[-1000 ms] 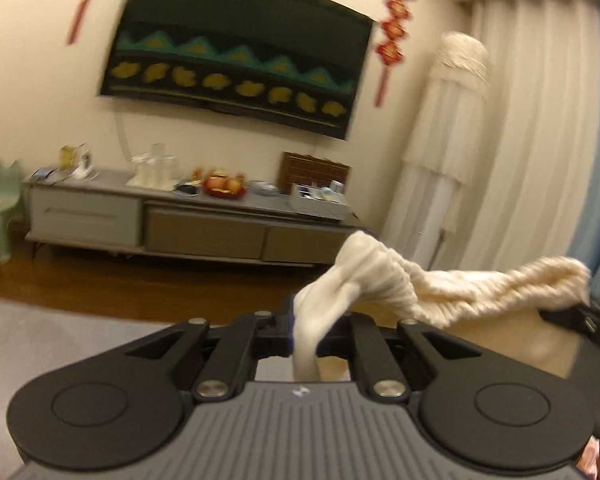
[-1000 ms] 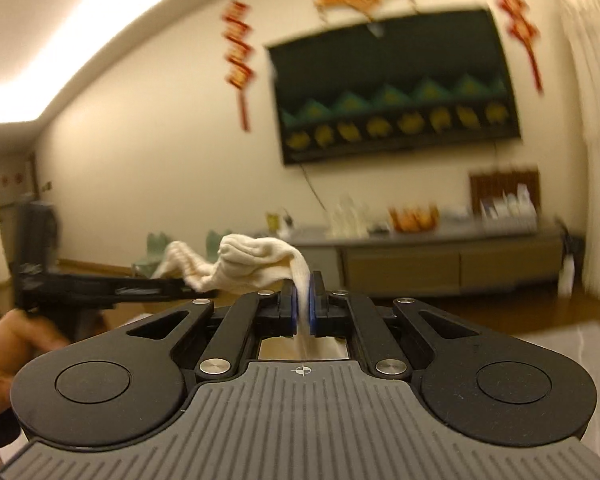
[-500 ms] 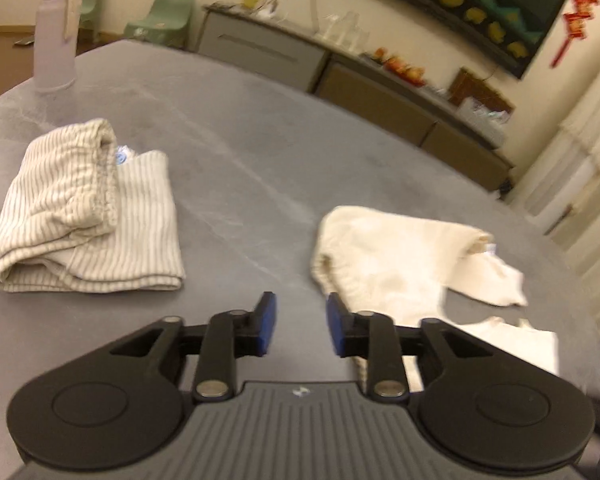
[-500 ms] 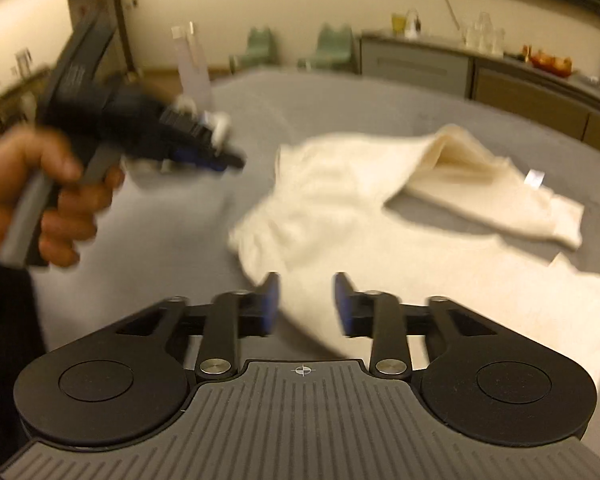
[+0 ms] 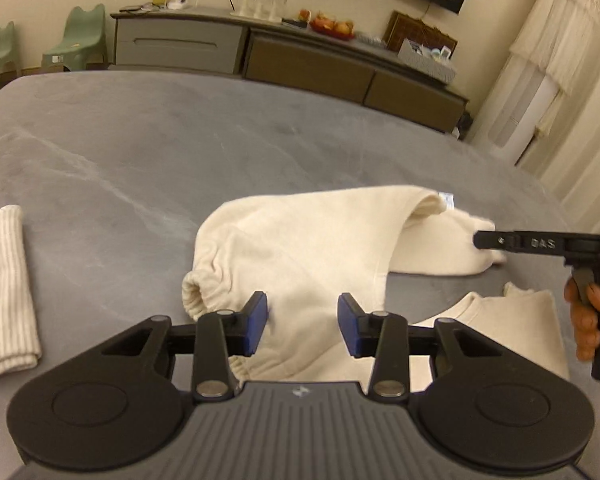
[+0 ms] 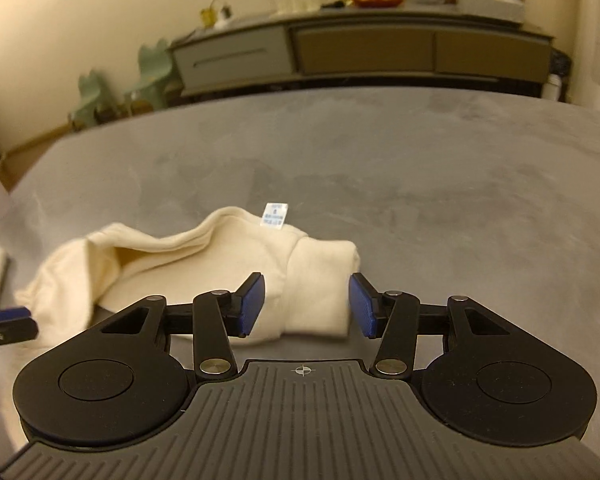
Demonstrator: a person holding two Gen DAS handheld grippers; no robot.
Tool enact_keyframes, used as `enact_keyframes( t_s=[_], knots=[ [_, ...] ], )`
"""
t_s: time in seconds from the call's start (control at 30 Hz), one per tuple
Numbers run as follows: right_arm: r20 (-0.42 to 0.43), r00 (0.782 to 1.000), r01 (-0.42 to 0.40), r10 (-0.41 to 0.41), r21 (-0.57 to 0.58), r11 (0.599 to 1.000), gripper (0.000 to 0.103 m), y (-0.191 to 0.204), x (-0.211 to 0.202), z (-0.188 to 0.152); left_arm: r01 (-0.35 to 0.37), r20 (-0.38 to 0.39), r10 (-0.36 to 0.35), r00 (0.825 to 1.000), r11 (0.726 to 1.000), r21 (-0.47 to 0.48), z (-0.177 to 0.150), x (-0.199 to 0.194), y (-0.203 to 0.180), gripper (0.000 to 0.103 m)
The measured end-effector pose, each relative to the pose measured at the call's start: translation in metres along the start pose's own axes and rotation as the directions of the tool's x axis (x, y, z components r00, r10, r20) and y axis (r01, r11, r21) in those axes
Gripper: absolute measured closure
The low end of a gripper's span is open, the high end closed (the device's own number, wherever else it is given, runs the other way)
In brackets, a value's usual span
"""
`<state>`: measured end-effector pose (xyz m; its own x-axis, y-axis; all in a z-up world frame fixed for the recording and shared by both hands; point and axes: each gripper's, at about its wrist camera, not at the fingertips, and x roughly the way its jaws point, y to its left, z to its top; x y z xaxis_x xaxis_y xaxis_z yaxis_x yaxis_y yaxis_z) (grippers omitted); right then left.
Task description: Fold clothes
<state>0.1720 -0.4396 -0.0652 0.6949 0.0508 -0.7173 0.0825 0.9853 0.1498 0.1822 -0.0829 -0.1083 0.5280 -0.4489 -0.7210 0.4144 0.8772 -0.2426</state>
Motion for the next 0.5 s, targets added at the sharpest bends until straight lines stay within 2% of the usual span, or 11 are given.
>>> enact_keyframes(
  t_s=[0.07,0.13,0.2,0.23,0.27,0.3,0.33,0.4,0.43,0.47,0.5],
  knots=[
    [-0.009,1.000,-0.016,0.016,-0.056,0.998,0.094,0.002,0.006,0.005,0.014,-0.008,-0.014,1.000,1.000,-0.001,0.000,0.004,0.007,0.064],
    [0.010,0.999,-0.048,0.050,-0.124,0.991,0.094,0.003,0.003,0.013,0.036,-0.014,-0.036,0.999,0.999,-0.017,0.001,0.004,0.015,0.066],
    [0.144,0.988,-0.009,0.053,-0.289,0.957,0.095,0.015,-0.029,0.018,0.061,-0.025,-0.062,0.998,0.997,-0.039,0.002,0.002,0.023,0.067],
    [0.254,0.965,0.048,0.061,-0.401,0.915,0.095,0.021,-0.056,0.013,0.074,-0.030,-0.075,0.997,0.996,-0.048,0.002,0.000,0.028,0.068],
    [0.359,0.930,0.123,0.078,-0.504,0.855,0.094,0.028,-0.082,0.007,0.085,-0.035,-0.087,0.996,0.995,-0.052,0.001,-0.002,0.031,0.069],
    [0.461,0.884,0.249,0.080,-0.609,0.753,0.094,0.034,-0.103,-0.009,0.095,-0.039,-0.097,0.995,0.994,-0.055,-0.001,-0.004,0.033,0.069],
    [0.530,0.844,0.368,0.085,-0.687,0.627,0.089,0.036,-0.112,-0.029,0.099,-0.041,-0.101,0.994,0.994,-0.052,-0.002,-0.005,0.034,0.069],
    [0.529,0.848,0.460,0.041,-0.772,0.438,0.061,0.026,-0.107,-0.060,0.090,-0.041,-0.091,0.995,0.995,-0.035,-0.003,-0.006,0.033,0.069],
    [0.480,0.877,0.454,-0.035,-0.801,0.392,0.050,0.016,-0.095,-0.070,0.085,-0.042,-0.086,0.995,0.996,-0.029,-0.003,-0.007,0.031,0.069],
    [0.428,0.897,0.437,-0.112,-0.818,0.373,0.055,0.006,-0.087,-0.078,0.081,-0.043,-0.082,0.996,0.996,-0.027,-0.004,-0.008,0.031,0.069],
    [0.374,0.912,0.409,-0.167,-0.822,0.395,0.058,-0.002,-0.083,-0.084,0.079,-0.044,-0.080,0.996,0.997,-0.025,-0.005,-0.009,0.030,0.069]
  ],
)
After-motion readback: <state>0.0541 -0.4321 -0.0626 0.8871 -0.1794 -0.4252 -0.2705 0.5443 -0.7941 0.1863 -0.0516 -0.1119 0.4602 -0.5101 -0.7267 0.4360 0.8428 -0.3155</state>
